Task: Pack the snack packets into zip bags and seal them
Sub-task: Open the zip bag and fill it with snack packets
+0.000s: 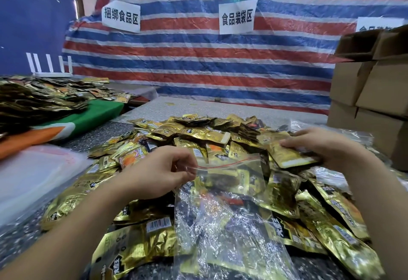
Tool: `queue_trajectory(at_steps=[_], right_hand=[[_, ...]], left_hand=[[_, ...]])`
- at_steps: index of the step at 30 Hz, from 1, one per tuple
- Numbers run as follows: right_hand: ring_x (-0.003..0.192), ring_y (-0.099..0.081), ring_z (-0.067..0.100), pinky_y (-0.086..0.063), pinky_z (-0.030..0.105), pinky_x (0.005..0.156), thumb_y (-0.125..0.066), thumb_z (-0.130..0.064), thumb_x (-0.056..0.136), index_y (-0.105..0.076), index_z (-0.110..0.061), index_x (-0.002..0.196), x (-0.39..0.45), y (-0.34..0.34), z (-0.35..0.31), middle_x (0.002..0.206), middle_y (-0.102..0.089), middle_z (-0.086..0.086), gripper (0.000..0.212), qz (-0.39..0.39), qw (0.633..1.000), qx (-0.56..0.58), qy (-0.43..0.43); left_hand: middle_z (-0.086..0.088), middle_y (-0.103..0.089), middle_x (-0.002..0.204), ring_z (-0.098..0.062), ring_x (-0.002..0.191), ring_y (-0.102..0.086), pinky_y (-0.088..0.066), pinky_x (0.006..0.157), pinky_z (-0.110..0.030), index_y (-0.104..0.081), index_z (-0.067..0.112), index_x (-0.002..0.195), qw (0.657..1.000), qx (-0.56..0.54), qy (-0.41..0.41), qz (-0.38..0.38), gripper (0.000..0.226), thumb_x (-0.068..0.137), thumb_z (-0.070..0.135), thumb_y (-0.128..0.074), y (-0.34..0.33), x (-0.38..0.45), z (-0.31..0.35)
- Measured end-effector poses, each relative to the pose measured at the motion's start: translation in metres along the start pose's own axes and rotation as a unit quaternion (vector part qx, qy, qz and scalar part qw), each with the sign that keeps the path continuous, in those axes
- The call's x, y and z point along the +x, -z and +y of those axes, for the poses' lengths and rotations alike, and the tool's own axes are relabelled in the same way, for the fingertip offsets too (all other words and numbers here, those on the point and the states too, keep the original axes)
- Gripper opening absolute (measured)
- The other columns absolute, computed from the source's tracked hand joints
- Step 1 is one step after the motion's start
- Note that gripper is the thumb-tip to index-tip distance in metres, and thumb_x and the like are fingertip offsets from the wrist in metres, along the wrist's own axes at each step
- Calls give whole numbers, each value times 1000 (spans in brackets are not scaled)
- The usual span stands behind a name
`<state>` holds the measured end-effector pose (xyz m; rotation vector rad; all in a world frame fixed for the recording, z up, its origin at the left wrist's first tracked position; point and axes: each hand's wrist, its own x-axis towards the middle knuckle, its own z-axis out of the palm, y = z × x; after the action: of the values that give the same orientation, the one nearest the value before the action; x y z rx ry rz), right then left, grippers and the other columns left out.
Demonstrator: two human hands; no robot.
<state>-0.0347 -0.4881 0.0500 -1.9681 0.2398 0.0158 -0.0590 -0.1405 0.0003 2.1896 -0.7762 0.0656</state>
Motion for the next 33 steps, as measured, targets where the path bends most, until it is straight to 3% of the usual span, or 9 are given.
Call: queue_trajectory(at_steps=[5, 8, 11, 14, 18, 21, 25, 30, 33], right_hand=[[65, -69, 23, -57, 31, 52, -72, -23, 74, -64, 7, 116, -10, -20, -14, 90, -72, 16, 53, -69, 985, 156, 15], [78, -70, 21, -59, 30, 60, -69, -19, 80, -65, -2, 117, -15, -30, -22, 111, -68, 14, 42, -70, 969, 233, 38], [74, -72, 18, -59, 28, 58, -67, -12, 74, -61, -4, 115, -21, -41, -28, 101, -69, 9, 42, -75, 945, 313, 56], [86, -71, 20, -59, 31, 62, -67, -10, 75, -61, -2, 113, -26, -55, -33, 100, -70, 9, 39, -87, 929, 353, 75], [85, -76, 24, -60, 35, 57, -58, -3, 92, -60, -3, 118, -32, -73, -38, 98, -76, 12, 26, -97, 930, 338, 105], [97, -73, 29, -62, 45, 69, -56, -2, 94, -56, -6, 125, -34, -82, -37, 113, -72, 17, 32, -92, 932, 311, 162], [107, -69, 35, -57, 55, 85, -55, -3, 96, -52, -7, 128, -36, -92, -33, 119, -69, 18, 33, -110, 922, 293, 228], [105, -70, 31, -61, 41, 80, -59, -4, 91, -52, -3, 128, -37, -96, -30, 116, -70, 19, 38, -140, 924, 236, 266], [98, -71, 22, -58, 30, 77, -65, -7, 83, -58, -8, 120, -40, -86, -29, 105, -74, 8, 38, -191, 927, 145, 290]], left_hand=[[11, -68, 81, -3, 71, -63, -55, 68, -26, -65, 23, 85, 1000, 9, 7, 5, 18, 89, 5, -67, -1, -3, 9], [13, -68, 84, -3, 73, -64, -55, 71, -26, -65, 22, 85, 1000, 11, 4, -2, 17, 89, 5, -68, -2, -3, 9], [15, -69, 89, -4, 81, -67, -56, 78, -27, -66, 23, 88, 1000, 8, 6, -9, 17, 89, 6, -69, -3, -3, 8], [17, -68, 89, -1, 80, -66, -55, 73, -20, -65, 29, 86, 1000, 12, -5, -18, 23, 89, 6, -69, -5, -3, 9], [19, -66, 82, 1, 76, -64, -48, 68, -11, -65, 23, 85, 999, 16, -36, -19, 22, 88, 1, -68, -8, -3, 11], [11, -68, 82, 0, 78, -64, -46, 68, -9, -67, 13, 87, 999, 9, -46, -13, 14, 87, -1, -68, -10, -2, 11], [10, -67, 85, 2, 78, -64, -46, 68, -9, -66, 12, 88, 998, -10, -53, -15, 15, 88, -3, -66, -9, -3, 13], [13, -69, 84, 0, 80, -66, -50, 70, -12, -66, 12, 87, 998, -36, -54, -6, 22, 87, -10, -63, -8, -3, 12], [14, -68, 80, -1, 75, -64, -51, 68, -16, -66, 14, 86, 998, -31, -48, 1, 19, 87, -4, -66, -5, -2, 9]])
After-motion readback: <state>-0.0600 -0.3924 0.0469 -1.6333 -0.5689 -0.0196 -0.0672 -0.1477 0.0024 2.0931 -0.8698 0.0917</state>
